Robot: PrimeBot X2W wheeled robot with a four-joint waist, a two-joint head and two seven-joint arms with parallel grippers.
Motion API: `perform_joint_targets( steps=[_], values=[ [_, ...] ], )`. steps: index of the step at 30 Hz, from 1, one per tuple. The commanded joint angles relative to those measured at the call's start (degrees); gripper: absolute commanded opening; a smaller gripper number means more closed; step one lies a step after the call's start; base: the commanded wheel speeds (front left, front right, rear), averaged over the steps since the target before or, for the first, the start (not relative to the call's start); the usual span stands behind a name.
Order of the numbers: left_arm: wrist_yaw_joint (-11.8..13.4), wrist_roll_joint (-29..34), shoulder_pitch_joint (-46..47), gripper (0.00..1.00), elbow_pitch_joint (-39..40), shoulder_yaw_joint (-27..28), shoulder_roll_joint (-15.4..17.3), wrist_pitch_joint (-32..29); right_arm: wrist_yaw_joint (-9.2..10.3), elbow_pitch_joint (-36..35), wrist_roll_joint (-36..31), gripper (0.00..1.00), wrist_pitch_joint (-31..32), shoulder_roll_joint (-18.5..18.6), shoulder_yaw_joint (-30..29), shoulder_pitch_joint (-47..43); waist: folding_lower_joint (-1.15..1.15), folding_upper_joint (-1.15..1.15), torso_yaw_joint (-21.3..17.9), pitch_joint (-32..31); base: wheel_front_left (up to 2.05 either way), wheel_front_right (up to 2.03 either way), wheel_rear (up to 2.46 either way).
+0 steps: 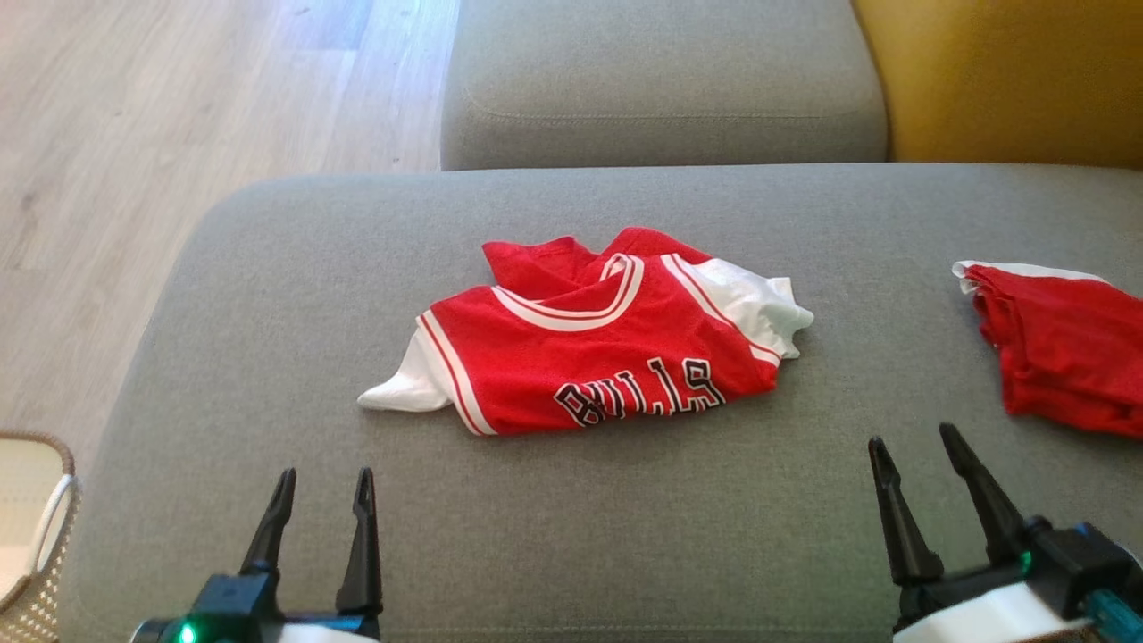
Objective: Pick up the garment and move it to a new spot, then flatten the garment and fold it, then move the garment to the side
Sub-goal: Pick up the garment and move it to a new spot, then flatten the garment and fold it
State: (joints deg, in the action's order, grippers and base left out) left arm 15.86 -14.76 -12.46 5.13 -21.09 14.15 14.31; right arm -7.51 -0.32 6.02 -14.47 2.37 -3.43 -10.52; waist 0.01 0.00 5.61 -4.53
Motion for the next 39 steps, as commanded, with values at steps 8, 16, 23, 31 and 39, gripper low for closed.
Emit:
perform_joint_targets(
  steps=[8, 16, 23, 31, 39],
  values=[
    [-3.97, 2.52, -0.69, 1.00, 1.85, 8.39, -4.06, 0.68, 0.02, -1.63, 0.27, 1.00, -0.52, 0.51, 0.21, -0.04, -0.01, 0.00, -1.28, -0.74, 0.00, 0.00, 0.00],
    [-7.25, 5.25, -1.60, 1.00, 1.46, 12.54, -6.47, 0.68, 0.02, -1.44, 1.10, 1.00, -0.52, 0.51, 0.48, -0.27, -0.01, 0.00, -1.59, -0.98, 0.00, 0.00, 0.00],
    [-9.47, 7.03, -1.51, 1.00, 0.73, 14.11, -8.12, 0.69, 0.02, -1.44, 0.89, 1.00, -0.52, 0.51, 0.75, -0.19, -0.01, 0.00, -1.28, -0.79, 0.00, 0.00, 0.00],
    [-11.22, 8.44, -1.18, 1.00, 0.20, 15.37, -9.34, 0.69, 0.02, -1.11, 1.24, 1.00, -0.52, 0.51, 1.03, 0.18, -0.01, 0.00, -1.22, -0.33, 0.00, 0.00, 0.00],
    [-13.53, 9.67, 0.89, 1.00, -0.85, 15.72, -9.14, 0.69, 0.02, -1.10, 1.52, 1.00, -0.52, 0.51, 1.21, 0.70, -0.01, 0.00, -1.27, 0.93, 0.00, 0.00, 0.00]
  ],
)
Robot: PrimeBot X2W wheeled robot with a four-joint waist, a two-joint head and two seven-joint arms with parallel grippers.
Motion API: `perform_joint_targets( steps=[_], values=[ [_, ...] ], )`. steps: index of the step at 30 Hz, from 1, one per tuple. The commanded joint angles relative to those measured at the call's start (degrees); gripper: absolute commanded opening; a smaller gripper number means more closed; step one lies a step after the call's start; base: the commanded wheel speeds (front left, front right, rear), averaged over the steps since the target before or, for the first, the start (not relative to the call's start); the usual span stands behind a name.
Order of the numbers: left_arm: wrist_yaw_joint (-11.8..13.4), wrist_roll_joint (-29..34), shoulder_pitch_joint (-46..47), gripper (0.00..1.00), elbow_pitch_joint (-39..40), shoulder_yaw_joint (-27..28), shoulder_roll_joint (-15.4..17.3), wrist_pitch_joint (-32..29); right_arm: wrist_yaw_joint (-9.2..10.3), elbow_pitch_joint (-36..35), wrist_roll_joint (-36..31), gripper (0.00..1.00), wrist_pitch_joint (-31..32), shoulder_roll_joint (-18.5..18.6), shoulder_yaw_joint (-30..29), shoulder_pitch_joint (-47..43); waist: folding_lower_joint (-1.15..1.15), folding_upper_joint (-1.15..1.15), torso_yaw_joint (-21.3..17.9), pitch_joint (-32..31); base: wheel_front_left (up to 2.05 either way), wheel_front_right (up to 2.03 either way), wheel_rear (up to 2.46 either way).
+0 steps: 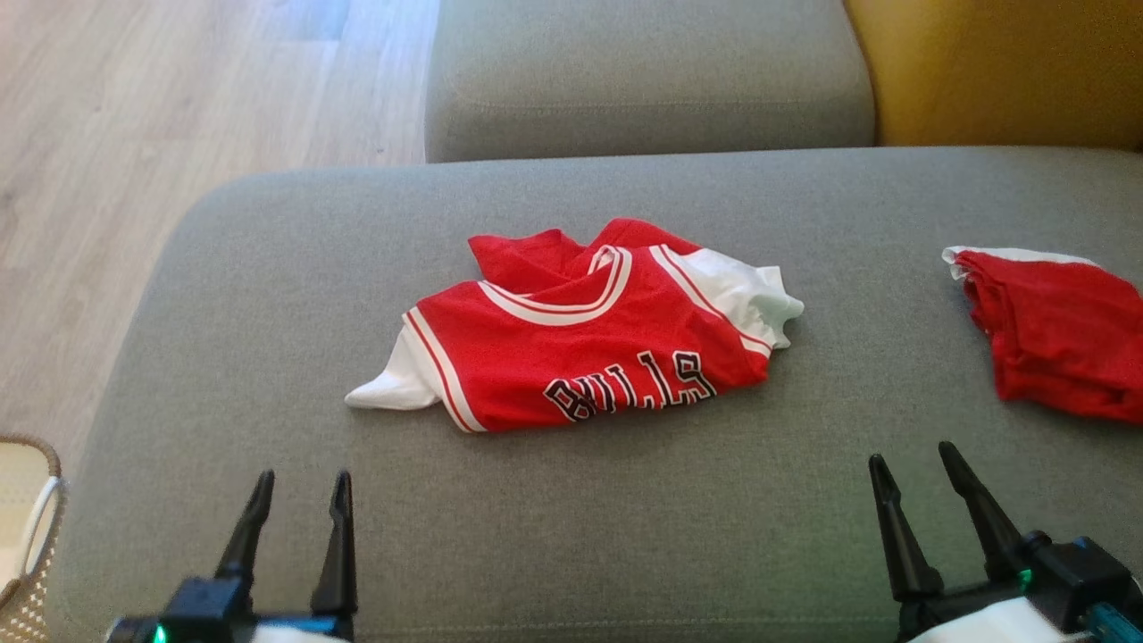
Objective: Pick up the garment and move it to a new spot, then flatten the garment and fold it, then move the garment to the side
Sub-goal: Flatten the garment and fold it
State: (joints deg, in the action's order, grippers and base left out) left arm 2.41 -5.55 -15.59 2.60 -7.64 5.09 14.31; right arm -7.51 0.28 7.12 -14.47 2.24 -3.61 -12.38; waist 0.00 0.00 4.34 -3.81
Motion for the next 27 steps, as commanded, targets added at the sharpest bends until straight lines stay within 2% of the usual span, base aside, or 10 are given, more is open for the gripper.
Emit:
perform_joint_targets(
  steps=[1, 6, 7, 12, 14, 18, 23, 27],
  values=[
    [-0.63, 0.53, 4.74, 1.00, 1.37, 2.36, 0.22, 0.69, 0.02, -1.73, 0.40, 1.00, -0.52, 0.64, 1.45, 2.69, 0.00, 0.00, -0.02, 0.51, 0.00, 0.00, 0.00],
    [-3.88, 0.19, 10.22, 1.00, -0.63, 3.22, 2.91, 0.69, 0.02, -2.12, 0.02, 1.00, -0.52, 0.64, 1.63, 3.45, 0.00, 0.00, -0.09, 2.65, 0.00, 0.00, 0.00],
    [-5.48, -0.47, 13.28, 1.00, -1.99, 3.25, 4.25, 0.10, 0.02, -2.28, -0.28, 1.00, -0.52, 0.64, 1.75, 3.81, 0.00, 0.00, -0.17, 3.67, 0.00, 0.00, 0.00],
    [-9.03, -5.05, 23.54, 1.00, -4.60, 0.90, 7.87, -7.41, 0.02, -3.30, -0.87, 1.00, -0.52, 0.64, 1.81, 5.72, 0.00, 0.00, -0.69, 8.16, 0.00, 0.00, 0.00],
    [-9.58, -8.22, 27.83, 1.00, -6.41, -0.30, 9.65, -10.31, 0.02, -3.67, -1.04, 1.00, -0.52, 0.64, 2.00, 6.85, 0.00, 0.00, -1.25, 10.27, 0.00, 0.00, 0.00],
    [-9.85, -18.65, 35.75, 1.00, -11.62, -1.00, 11.49, -14.99, 0.02, -4.46, -1.13, 1.00, -0.52, 0.64, 2.05, 9.33, 0.00, 0.00, -2.71, 14.59, 0.00, 0.00, 0.00],
    [-9.88, -29.20, 44.56, 1.00, -17.30, -6.30, 16.92, -21.01, 0.02, -5.49, -0.97, 1.00, -0.52, 0.64, 1.24, 11.99, 0.00, 0.00, -4.14, 19.67, 0.00, 0.00, 0.00],
    [-9.89, -32.90, 50.12, 1.00, -20.67, -12.16, 22.50, -25.15, 0.02, -5.91, -0.72, 1.00, -0.52, 0.64, 1.22, 13.70, 0.00, 0.00, -5.26, 22.56, 0.00, 0.00, 0.00]
  ],
)
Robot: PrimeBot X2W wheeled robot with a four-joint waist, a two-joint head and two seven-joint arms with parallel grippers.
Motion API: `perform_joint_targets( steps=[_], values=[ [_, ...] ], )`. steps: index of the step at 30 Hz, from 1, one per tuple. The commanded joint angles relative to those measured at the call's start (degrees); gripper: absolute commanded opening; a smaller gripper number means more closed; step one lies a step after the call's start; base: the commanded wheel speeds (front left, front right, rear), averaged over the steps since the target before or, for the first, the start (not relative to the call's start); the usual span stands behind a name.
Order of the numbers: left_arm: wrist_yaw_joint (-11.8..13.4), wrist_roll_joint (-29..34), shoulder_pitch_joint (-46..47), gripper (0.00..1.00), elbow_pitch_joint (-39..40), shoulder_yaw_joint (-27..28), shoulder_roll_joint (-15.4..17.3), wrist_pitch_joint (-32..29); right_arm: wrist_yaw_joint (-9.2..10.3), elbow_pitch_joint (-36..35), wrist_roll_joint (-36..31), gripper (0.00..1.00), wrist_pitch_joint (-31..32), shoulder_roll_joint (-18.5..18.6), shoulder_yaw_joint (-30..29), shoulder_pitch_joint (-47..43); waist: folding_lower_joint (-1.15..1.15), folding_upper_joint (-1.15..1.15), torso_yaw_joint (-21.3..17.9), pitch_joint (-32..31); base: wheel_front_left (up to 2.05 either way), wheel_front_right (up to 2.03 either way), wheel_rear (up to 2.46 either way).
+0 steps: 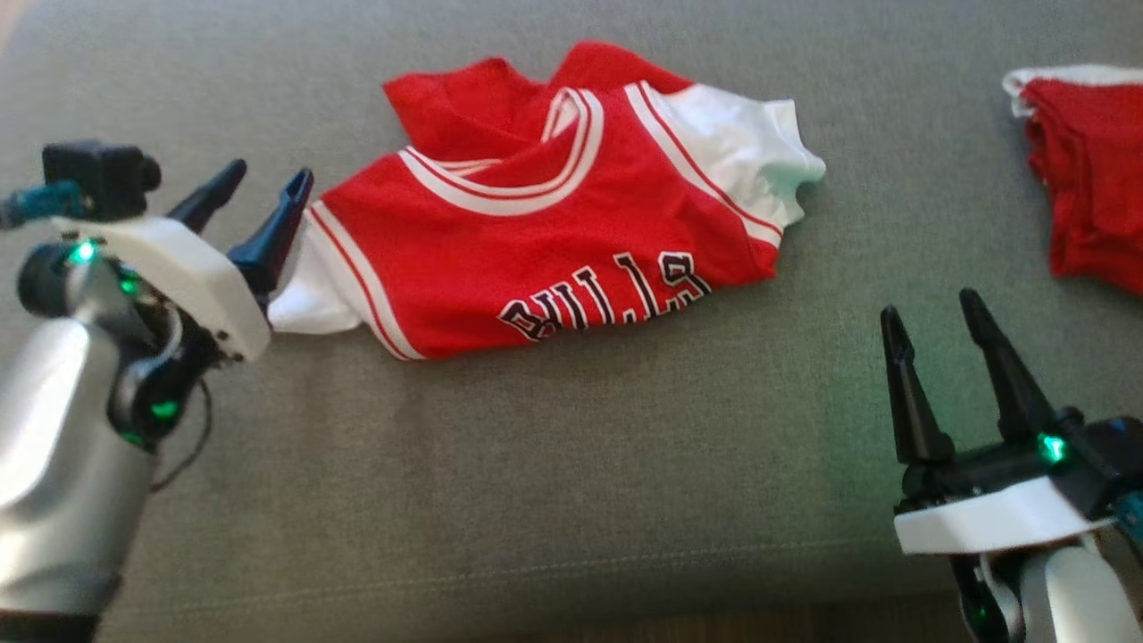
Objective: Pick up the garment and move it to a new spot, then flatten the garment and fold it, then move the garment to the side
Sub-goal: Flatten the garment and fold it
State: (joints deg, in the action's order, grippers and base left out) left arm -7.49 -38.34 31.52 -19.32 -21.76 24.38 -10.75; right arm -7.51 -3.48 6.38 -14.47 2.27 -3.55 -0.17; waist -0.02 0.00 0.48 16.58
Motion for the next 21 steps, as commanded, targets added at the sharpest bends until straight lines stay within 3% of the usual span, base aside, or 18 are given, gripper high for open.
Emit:
perform_joint_targets(
  steps=[1, 7, 20, 21],
  values=[
    [0.01, -0.78, 4.13, 1.00, 0.36, 0.69, 4.35, -0.68, 0.02, -2.22, 0.12, 1.00, -0.52, 0.61, 1.23, 1.90, 0.02, 0.00, -1.68, 2.74, 0.00, 0.00, 0.00],
    [0.01, -4.01, 8.75, 1.00, -3.82, -6.45, 9.94, -3.58, 0.02, -2.55, 0.73, 1.00, -0.52, 0.61, 1.97, 3.91, 0.02, 0.00, -3.39, 5.15, 0.00, 0.00, 0.00],
    [0.00, -11.64, 11.83, 1.00, -2.19, -17.89, 16.95, -2.22, 0.02, -2.59, 1.95, 1.00, -0.52, 0.61, 1.87, 4.98, 0.02, 0.00, -4.70, 6.85, 0.00, 0.00, 0.00],
    [0.00, -11.95, 12.16, 0.94, -2.39, -18.59, 17.29, -1.96, 0.02, -2.55, 2.03, 1.00, -0.52, 0.61, 2.00, 5.11, 0.02, 0.00, -4.82, 6.96, 0.00, 0.00, 0.00]
  ],
)
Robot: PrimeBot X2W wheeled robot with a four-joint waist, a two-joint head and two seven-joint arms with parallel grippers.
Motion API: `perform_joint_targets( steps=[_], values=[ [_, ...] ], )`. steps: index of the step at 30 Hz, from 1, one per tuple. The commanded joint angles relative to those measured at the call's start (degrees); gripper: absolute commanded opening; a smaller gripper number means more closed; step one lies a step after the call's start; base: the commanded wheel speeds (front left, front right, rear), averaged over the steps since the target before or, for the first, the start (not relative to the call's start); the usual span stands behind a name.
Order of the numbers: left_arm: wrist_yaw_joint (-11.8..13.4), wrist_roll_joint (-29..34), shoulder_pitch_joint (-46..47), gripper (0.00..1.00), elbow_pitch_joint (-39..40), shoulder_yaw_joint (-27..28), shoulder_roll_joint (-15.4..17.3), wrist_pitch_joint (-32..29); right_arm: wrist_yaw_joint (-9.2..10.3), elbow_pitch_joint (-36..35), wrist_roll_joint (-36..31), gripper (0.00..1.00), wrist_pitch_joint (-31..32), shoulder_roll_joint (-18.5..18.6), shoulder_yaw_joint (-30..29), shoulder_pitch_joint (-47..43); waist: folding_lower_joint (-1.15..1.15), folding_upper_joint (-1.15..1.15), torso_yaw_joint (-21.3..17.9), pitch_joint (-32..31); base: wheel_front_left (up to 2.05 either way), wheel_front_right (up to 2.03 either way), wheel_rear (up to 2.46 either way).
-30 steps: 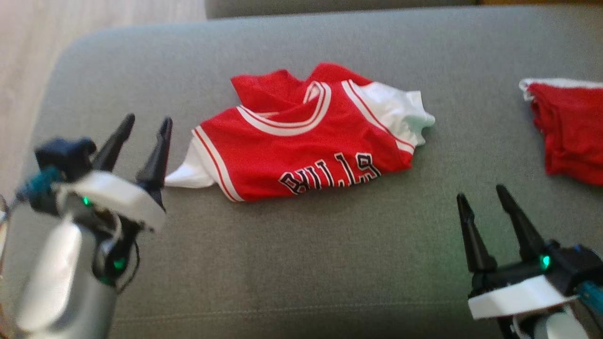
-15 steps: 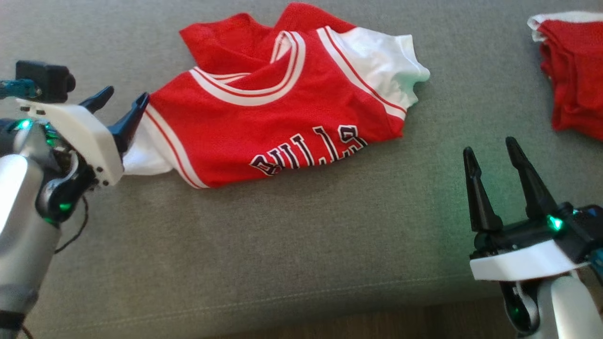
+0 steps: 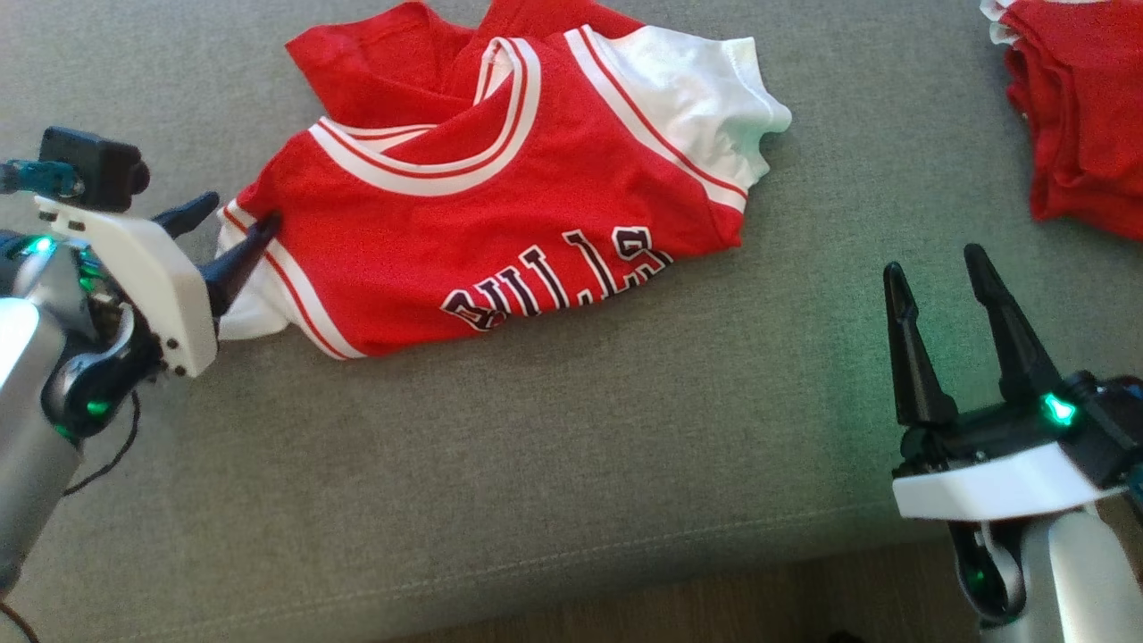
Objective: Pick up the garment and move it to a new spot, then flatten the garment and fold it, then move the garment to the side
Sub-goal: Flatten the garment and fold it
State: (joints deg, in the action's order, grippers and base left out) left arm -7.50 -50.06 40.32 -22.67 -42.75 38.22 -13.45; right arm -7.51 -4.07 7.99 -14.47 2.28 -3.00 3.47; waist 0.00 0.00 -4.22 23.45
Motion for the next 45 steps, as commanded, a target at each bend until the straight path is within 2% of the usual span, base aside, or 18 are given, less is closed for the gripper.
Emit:
perform_joint_targets(
  steps=[1, 2, 4, 5, 13, 19, 25, 29, 34, 35, 38, 45],
  values=[
    [0.02, -0.51, 3.72, 0.72, 0.68, 1.76, 3.71, 1.03, 0.02, -1.94, 0.45, 1.00, -0.52, 0.60, 1.61, 1.60, 0.00, 0.00, -0.24, 0.23, 0.00, 0.00, 0.00],
    [0.01, -0.75, 4.10, 0.63, 0.38, 1.14, 3.91, 1.34, 0.02, -1.93, 0.48, 1.00, -0.52, 0.60, 1.79, 1.73, 0.00, 0.00, -0.37, 0.36, 0.00, 0.00, 0.00],
    [0.01, -1.03, 4.86, 0.29, -0.12, -0.28, 4.21, 1.94, 0.02, -1.89, 0.47, 1.00, -0.52, 0.60, 2.11, 1.96, 0.00, 0.00, -0.62, 0.51, 0.00, 0.00, 0.00],
    [0.01, -1.44, 5.13, 0.00, -0.32, -0.96, 4.21, 2.18, 0.02, -1.89, 0.44, 1.00, -0.52, 0.60, 2.20, 2.03, 0.00, 0.00, -0.73, 0.54, 0.00, 0.00, 0.00],
    [0.01, -6.84, 6.32, 0.00, 2.20, -6.87, 5.84, 3.26, 0.02, -1.30, 0.42, 1.00, -0.52, 0.60, 1.96, 1.62, 0.00, 0.00, -1.31, -1.62, 0.00, 0.00, 0.00],
    [0.01, -23.88, 4.84, 0.00, 13.74, -5.36, 4.73, 3.12, 0.02, -0.57, 1.29, 1.00, -0.52, 0.60, 2.24, 0.82, 0.00, 0.00, -1.35, -5.53, 0.00, 0.00, 0.00],
    [0.01, -35.40, 4.47, 0.00, 25.50, -3.00, 3.53, 1.99, 0.02, 0.30, 2.61, 1.00, -0.52, 0.60, 2.78, -0.46, 0.00, 0.00, -2.24, -10.55, 0.00, 0.00, 0.00],
    [0.64, -39.61, 5.84, 0.00, 29.40, -1.21, 0.69, 2.23, 0.02, 0.62, 3.37, 1.00, -0.52, 0.60, 3.04, -1.20, 0.00, 0.00, -3.55, -13.55, 0.00, 0.00, 0.00],
    [6.44, -41.34, 10.76, 0.00, 28.43, 1.22, -5.54, 4.70, 0.02, 0.94, 4.13, 1.00, -0.52, 0.60, 3.73, -1.67, 0.00, 0.00, -6.14, -15.99, 0.00, 0.00, 0.00],
    [6.44, -41.34, 10.76, 0.00, 28.43, 1.22, -5.54, 4.70, 0.02, 0.94, 4.13, 1.00, -0.52, 0.60, 3.73, -1.67, 0.00, 0.00, -6.14, -15.99, 0.00, 0.00, 0.00],
    [10.14, -40.31, 15.42, 0.00, 25.44, 2.11, -9.35, 6.21, 0.02, 0.81, 4.78, 1.00, -0.52, 0.60, 3.87, -1.39, 0.00, 0.00, -8.07, -16.40, 0.00, 0.00, 0.00],
    [13.22, -39.91, 29.77, 0.00, 15.17, 7.94, -17.57, 10.73, 0.02, 0.59, 5.95, 1.00, -0.52, 0.60, 4.41, -0.17, 0.00, 0.00, -12.45, -15.87, 0.00, 0.00, 0.00]
  ],
)
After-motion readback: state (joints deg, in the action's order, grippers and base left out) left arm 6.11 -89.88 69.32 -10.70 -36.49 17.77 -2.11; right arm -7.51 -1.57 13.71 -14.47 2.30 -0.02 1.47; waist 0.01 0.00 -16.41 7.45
